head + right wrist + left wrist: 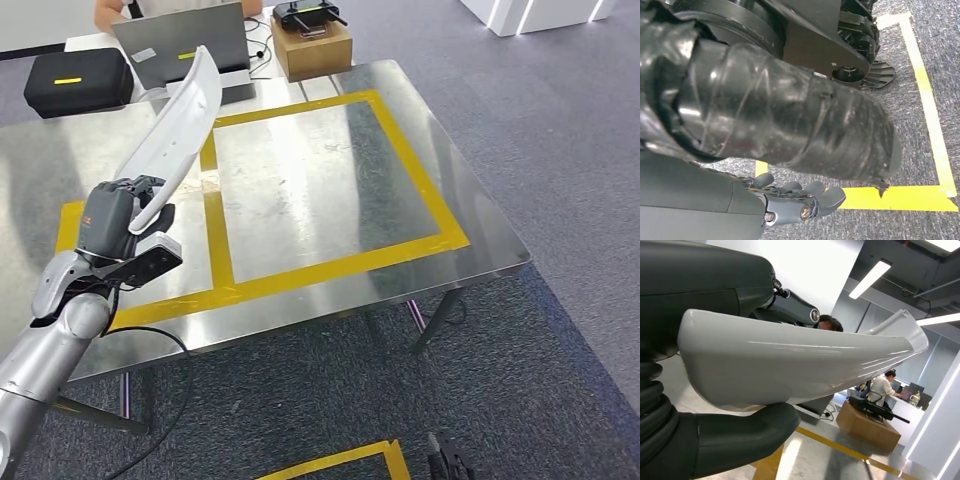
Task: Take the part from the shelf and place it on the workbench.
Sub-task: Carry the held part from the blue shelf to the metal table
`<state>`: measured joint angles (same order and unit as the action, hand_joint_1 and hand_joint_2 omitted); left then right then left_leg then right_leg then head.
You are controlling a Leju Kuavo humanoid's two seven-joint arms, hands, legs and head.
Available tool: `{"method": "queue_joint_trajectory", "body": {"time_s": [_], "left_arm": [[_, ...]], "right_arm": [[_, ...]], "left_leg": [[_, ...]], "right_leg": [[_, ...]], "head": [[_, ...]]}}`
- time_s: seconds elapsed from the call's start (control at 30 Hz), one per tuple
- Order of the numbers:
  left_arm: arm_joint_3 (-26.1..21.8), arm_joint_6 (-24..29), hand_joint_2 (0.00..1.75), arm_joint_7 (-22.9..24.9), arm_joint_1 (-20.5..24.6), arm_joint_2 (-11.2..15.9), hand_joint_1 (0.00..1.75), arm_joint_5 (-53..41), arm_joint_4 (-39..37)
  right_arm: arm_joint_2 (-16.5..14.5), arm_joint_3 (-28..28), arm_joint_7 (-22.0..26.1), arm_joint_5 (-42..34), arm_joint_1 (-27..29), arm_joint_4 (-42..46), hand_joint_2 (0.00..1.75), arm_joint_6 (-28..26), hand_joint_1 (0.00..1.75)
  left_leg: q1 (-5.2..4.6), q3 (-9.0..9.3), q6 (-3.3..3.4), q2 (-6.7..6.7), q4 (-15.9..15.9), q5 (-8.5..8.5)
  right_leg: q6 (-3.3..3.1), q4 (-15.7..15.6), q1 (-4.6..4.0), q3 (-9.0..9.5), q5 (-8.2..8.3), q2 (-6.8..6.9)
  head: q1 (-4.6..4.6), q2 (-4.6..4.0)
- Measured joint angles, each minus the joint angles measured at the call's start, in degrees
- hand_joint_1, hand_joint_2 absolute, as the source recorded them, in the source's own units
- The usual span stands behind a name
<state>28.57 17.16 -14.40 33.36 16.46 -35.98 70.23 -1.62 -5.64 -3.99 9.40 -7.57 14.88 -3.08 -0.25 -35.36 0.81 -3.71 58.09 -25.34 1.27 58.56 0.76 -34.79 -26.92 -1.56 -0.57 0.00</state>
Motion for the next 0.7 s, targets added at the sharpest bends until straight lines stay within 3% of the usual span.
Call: {"method": "queue_joint_trajectory", "body": {"time_s": [0.3,0.53,0.6,0.7], "left_arm": [[0.0,0.0,1.75,0.0,0.01,-0.02,1.75,-0.02,-0.03],[-0.04,0.0,1.75,0.08,0.07,0.01,1.75,-0.02,-0.04],[-0.07,0.0,1.75,0.09,0.2,-0.01,1.75,-0.02,-0.05],[-0.05,0.0,1.75,0.11,0.08,-0.02,1.75,-0.02,-0.11]], "right_arm": [[0.0,0.15,0.4,1.16,-0.01,0.0,0.0,0.09,0.0],[-0.01,0.21,0.59,1.64,-0.05,0.01,0.0,-0.18,0.0],[0.0,0.2,0.63,1.66,-0.14,0.02,0.0,-0.3,0.0],[-0.01,0.2,0.66,1.7,-0.12,0.02,0.0,-0.36,0.0]], "left_leg": [[-0.11,-0.07,0.24,0.0,0.28,-0.15],[-0.13,0.19,1.17,0.13,-0.11,-0.01],[0.23,0.73,1.62,0.36,-1.01,0.4],[0.35,0.86,1.82,0.53,-1.16,0.41]], "right_leg": [[0.18,-0.09,0.14,0.02,0.07,-0.01],[1.08,-0.17,0.28,0.04,-0.09,0.09],[1.38,2.58,0.15,-1.31,-1.91,0.56],[1.67,13.13,0.27,-6.6,-6.42,1.03]], "head": [[-0.03,0.0],[0.01,0.0],[0.15,0.0],[0.29,0.0]]}}
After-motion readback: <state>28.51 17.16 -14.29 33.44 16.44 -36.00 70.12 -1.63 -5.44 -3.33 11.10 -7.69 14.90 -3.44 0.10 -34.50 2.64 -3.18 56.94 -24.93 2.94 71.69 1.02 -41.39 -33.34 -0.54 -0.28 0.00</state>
